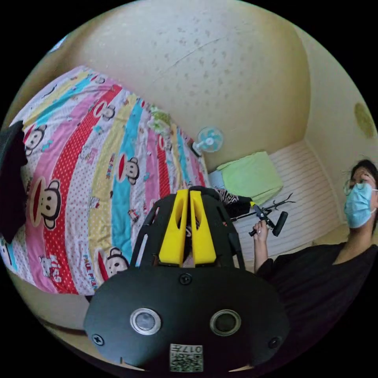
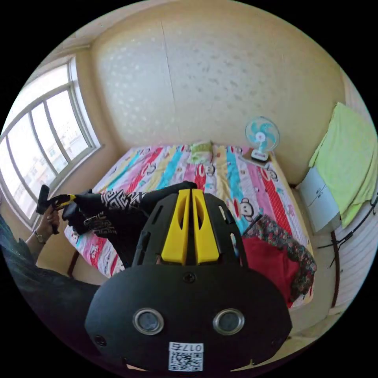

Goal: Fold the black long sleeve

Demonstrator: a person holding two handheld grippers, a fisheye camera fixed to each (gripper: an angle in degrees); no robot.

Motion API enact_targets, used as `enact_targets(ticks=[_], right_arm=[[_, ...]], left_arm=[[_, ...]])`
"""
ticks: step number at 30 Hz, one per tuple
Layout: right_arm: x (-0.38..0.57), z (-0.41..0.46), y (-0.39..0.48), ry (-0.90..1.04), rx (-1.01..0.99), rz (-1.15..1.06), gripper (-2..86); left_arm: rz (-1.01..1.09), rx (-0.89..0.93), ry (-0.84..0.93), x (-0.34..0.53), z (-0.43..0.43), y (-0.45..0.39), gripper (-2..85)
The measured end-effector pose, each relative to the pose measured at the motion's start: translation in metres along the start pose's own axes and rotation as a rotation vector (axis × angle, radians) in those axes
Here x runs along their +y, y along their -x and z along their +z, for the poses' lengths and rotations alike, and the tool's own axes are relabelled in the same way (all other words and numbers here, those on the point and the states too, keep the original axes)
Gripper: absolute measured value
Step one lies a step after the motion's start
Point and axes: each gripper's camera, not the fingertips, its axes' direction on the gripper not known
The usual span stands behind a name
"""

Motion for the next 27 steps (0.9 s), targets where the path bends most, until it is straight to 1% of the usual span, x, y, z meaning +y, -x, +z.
enact_targets(ticks=[1,2,4,6,7,8,9,11,12,13,15,16,18,19,21,23,25,27], right_arm=[[-0.01,-0.028,0.013,-0.122,-0.021,-0.02,0.9],[-0.017,-0.049,0.026,-0.217,-0.035,-0.038,0.9],[-0.027,-0.056,0.042,-0.272,-0.008,-0.07,0.8],[-0.036,-0.051,0.05,-0.254,-0.008,-0.044,0.9],[-0.038,-0.06,0.056,-0.299,-0.102,-0.009,0.9],[-0.036,-0.075,0.065,-0.385,-0.189,-0.008,0.9],[-0.034,-0.081,0.071,-0.418,-0.201,-0.01,0.9],[-0.033,-0.089,0.098,-0.482,-0.127,-0.036,0.8],[-0.035,-0.085,0.102,-0.479,-0.11,-0.045,0.8],[-0.04,-0.074,0.107,-0.456,-0.112,-0.039,0.7],[-0.044,-0.065,0.108,-0.442,-0.192,-0.018,0.6],[-0.044,-0.064,0.111,-0.448,-0.227,-0.02,0.6],[-0.038,-0.063,0.117,-0.46,-0.203,-0.042,0.6],[-0.033,-0.058,0.119,-0.433,-0.176,-0.054,0.6],[-0.023,-0.043,0.117,-0.356,-0.166,-0.054,0.6],[-0.001,-0.026,0.108,-0.266,-0.228,-0.033,0.7],[0.016,-0.025,0.099,-0.241,-0.256,-0.006,0.7],[0.024,-0.029,0.091,-0.225,-0.272,0.0,0.8]], left_arm=[[0.069,0.016,-0.076,-0.004,-0.03,-0.022,-1.0],[0.11,0.008,-0.108,-0.005,-0.045,-0.033,-1.0],[0.274,-0.068,-0.184,-0.01,-0.091,-0.067,-1.0],[0.28,-0.086,-0.219,-0.013,-0.117,-0.07,-1.0],[0.288,0.001,-0.274,-0.01,-0.137,-0.071,-1.0],[0.305,0.038,-0.301,-0.008,-0.147,-0.074,-1.0],[0.348,0.038,-0.349,-0.001,-0.166,-0.083,-1.0],[0.407,-0.059,-0.402,0.01,-0.188,-0.095,-1.0],[0.404,-0.085,-0.405,0.011,-0.197,-0.094,-1.0],[0.384,-0.033,-0.403,0.011,-0.207,-0.089,-1.0],[0.394,0.035,-0.415,0.014,-0.223,-0.085,-1.0],[0.411,-0.015,-0.421,0.019,-0.233,-0.088,-1.0],[0.444,-0.106,-0.417,0.026,-0.247,-0.092,-1.0],[0.457,-0.137,-0.396,0.031,-0.253,-0.09,-1.0],[0.437,-0.15,-0.349,0.037,-0.257,-0.077,-1.0],[0.365,-0.117,-0.31,0.045,-0.26,-0.055,-1.0],[0.326,-0.06,-0.287,0.061,-0.269,-0.039,-1.0],[0.321,-0.094,-0.272,0.066,-0.28,-0.041,-1.0]])
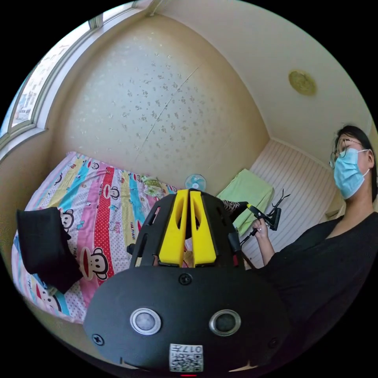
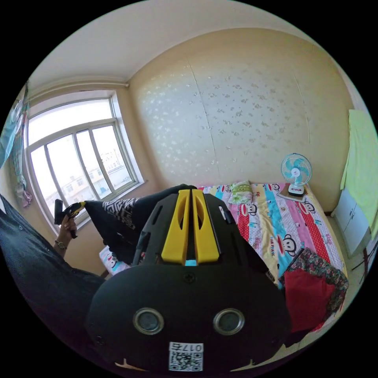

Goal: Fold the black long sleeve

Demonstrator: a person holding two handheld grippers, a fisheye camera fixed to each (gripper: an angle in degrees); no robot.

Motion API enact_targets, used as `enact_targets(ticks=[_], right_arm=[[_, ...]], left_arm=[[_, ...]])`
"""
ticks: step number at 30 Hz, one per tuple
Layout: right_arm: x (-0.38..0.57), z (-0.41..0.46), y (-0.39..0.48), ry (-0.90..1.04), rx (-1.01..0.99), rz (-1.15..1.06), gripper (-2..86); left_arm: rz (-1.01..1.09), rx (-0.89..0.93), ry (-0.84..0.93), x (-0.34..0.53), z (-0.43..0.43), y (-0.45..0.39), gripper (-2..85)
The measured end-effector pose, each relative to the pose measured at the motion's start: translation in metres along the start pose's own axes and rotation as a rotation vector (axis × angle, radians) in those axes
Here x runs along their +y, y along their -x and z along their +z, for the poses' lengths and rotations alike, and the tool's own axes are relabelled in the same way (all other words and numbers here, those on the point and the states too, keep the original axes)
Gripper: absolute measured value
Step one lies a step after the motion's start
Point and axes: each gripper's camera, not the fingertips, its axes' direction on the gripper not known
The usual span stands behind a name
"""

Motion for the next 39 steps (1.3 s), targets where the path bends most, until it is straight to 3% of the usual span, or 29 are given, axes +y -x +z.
enact_targets(ticks=[3,6,10,13,17,19,23,28,31,34,39], right_arm=[[-0.013,0.004,-0.019,0.027,-0.062,0.019,0.9],[-0.037,0.048,-0.05,0.11,-0.043,0.062,1.1],[-0.055,0.186,-0.099,0.362,0.018,0.019,1.2],[-0.054,0.305,-0.146,0.508,0.038,0.113,1.5],[-0.012,0.446,-0.194,0.701,0.176,0.169,2.8],[0.019,0.472,-0.212,0.771,0.188,0.235,4.1],[0.108,0.458,-0.226,0.892,0.067,0.244,7.4],[0.214,0.383,-0.254,1.08,0.125,0.294,9.2],[0.252,0.347,-0.28,1.123,0.241,0.376,10.9],[0.291,0.352,-0.305,1.249,0.175,0.503,10.5],[0.247,0.345,-0.336,1.239,0.125,0.582,3.9]], left_arm=[[-0.001,-0.025,0.039,-0.025,-0.011,0.001,-1.0],[-0.096,0.018,0.195,-0.067,0.013,0.04,-1.0],[-0.205,-0.043,0.417,-0.12,0.086,0.138,-0.8],[-0.238,-0.143,0.543,-0.147,0.16,0.218,-0.3],[-0.361,-0.362,0.599,-0.151,0.233,0.317,4.1],[-0.513,-0.366,0.574,-0.13,0.25,0.355,6.7],[-0.516,-0.255,0.652,-0.069,0.255,0.348,7.7],[-0.61,-0.218,0.891,0.035,0.242,0.314,11.4],[-0.692,-0.264,0.946,0.053,0.239,0.314,12.6],[-0.757,-0.246,1.001,0.056,0.253,0.326,10.5],[-0.772,-0.202,1.088,0.026,0.255,0.341,4.4]])
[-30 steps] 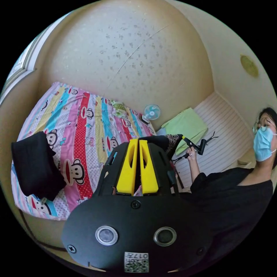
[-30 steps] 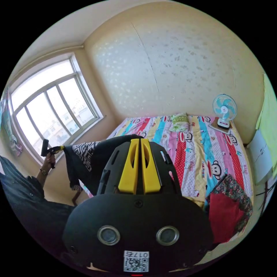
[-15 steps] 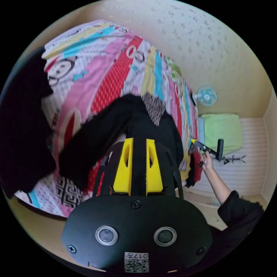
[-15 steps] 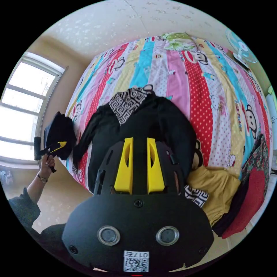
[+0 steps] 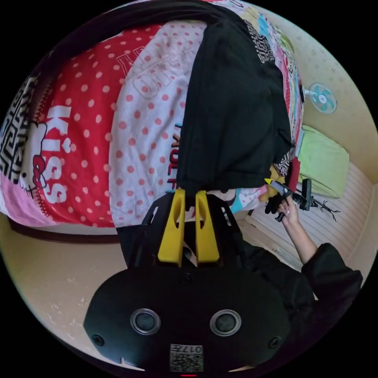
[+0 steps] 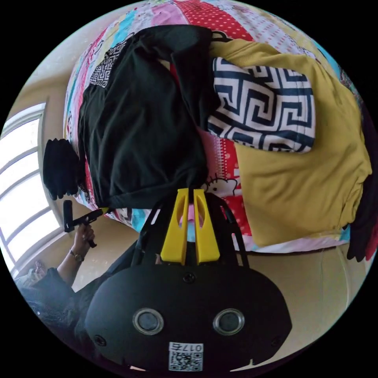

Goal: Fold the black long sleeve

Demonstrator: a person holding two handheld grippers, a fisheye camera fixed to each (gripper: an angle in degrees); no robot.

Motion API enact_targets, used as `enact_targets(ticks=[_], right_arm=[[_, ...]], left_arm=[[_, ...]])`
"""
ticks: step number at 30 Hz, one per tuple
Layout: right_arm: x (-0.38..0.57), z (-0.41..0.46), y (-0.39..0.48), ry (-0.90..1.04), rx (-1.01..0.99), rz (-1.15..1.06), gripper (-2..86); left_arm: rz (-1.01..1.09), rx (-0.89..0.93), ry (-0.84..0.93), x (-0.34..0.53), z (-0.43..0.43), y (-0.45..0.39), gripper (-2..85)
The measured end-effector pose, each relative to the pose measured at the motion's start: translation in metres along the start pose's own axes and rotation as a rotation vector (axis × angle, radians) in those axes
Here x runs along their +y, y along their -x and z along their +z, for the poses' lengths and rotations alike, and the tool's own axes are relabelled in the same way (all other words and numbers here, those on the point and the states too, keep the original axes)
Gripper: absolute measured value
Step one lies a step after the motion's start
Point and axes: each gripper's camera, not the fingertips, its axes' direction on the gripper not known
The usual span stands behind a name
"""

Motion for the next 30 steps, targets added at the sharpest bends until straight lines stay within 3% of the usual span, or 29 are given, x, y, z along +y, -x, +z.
enact_targets(ticks=[4,8,11,13,15,21,24,26,30], right_arm=[[0.033,-0.022,-0.008,0.069,0.209,-0.096,3.0],[0.055,-0.016,-0.036,0.184,0.194,-0.034,2.7],[0.066,-0.049,-0.039,0.09,0.069,0.057,2.7],[0.073,-0.062,-0.037,0.073,0.009,0.088,2.6],[0.079,-0.071,-0.029,0.074,0.004,0.071,2.6],[0.102,-0.107,-0.008,0.022,0.087,0.083,2.5],[0.108,-0.128,0.004,-0.012,0.119,0.088,2.3],[0.112,-0.143,0.012,-0.023,0.145,0.091,2.1],[0.118,-0.16,0.018,-0.054,0.165,0.106,1.4]], left_arm=[[-0.061,0.063,0.036,0.027,-0.024,0.007,4.3],[-0.171,0.122,-0.005,0.043,-0.043,0.022,6.9],[-0.312,0.26,-0.226,0.045,-0.094,0.057,10.2],[-0.452,0.463,-0.48,0.044,-0.138,0.099,10.9],[-0.561,0.612,-0.615,0.037,-0.154,0.129,11.3],[-0.932,0.884,-0.673,0.005,-0.134,0.188,12.6],[-1.037,0.875,-0.62,0.003,-0.119,0.196,4.7],[-0.986,0.848,-0.65,0.009,-0.123,0.197,2.3],[-0.8,0.721,-0.86,0.058,-0.169,0.208,1.2]])
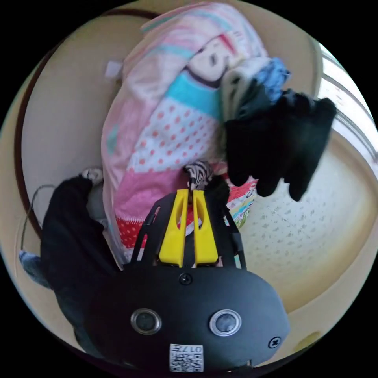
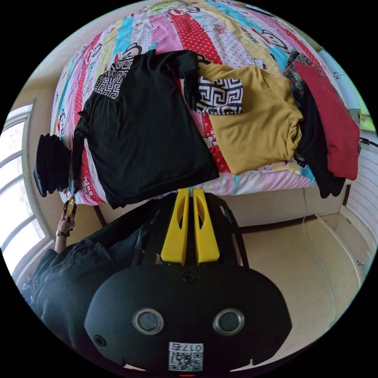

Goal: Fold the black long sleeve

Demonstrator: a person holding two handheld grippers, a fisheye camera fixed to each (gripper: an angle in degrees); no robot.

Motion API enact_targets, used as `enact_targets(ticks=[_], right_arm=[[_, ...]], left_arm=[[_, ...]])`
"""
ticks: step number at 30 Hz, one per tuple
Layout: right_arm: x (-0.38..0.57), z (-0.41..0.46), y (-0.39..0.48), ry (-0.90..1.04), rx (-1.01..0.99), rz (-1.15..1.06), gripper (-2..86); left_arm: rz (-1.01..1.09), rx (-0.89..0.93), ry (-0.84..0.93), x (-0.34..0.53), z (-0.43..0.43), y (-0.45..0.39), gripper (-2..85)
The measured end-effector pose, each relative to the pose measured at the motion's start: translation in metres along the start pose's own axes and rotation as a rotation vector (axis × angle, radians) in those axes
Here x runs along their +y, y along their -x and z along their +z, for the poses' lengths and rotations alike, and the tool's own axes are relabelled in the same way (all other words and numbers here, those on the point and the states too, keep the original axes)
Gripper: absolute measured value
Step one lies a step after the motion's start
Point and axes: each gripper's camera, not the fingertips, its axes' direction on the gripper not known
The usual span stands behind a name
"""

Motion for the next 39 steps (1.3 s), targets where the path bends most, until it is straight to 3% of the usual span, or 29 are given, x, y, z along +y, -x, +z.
enact_targets(ticks=[4,8,14,16,19,23,28,35,39], right_arm=[[0.008,-0.012,-0.005,-0.027,-0.029,0.035,0.7],[0.011,-0.022,-0.016,-0.035,-0.042,0.051,0.5],[0.023,-0.047,-0.038,-0.086,-0.083,0.065,0.6],[0.028,-0.054,-0.049,-0.098,-0.093,0.074,0.8],[0.039,-0.064,-0.075,-0.115,-0.133,0.101,1.5],[0.054,-0.075,-0.114,-0.162,-0.204,0.13,2.7],[0.046,-0.073,-0.144,-0.143,-0.263,0.113,4.7],[-0.033,-0.102,-0.165,-0.235,-0.406,0.104,7.8],[-0.075,-0.085,-0.183,-0.192,-0.374,0.127,8.7]], left_arm=[[0.395,0.008,-0.079,0.003,-0.073,-0.055,1.0],[0.748,0.045,-0.043,0.053,-0.072,-0.122,1.1],[1.16,0.227,0.148,0.195,0.032,-0.199,2.5],[1.268,0.251,0.356,0.266,0.109,-0.205,6.1],[1.321,0.105,0.652,0.345,0.202,-0.179,12.2],[1.377,-0.053,0.701,0.39,0.219,-0.121,12.7],[1.286,-0.17,0.755,0.396,0.178,-0.035,12.6],[1.137,-0.332,0.648,0.4,0.115,0.037,12.5],[1.077,-0.389,0.539,0.419,0.085,0.066,12.4]])
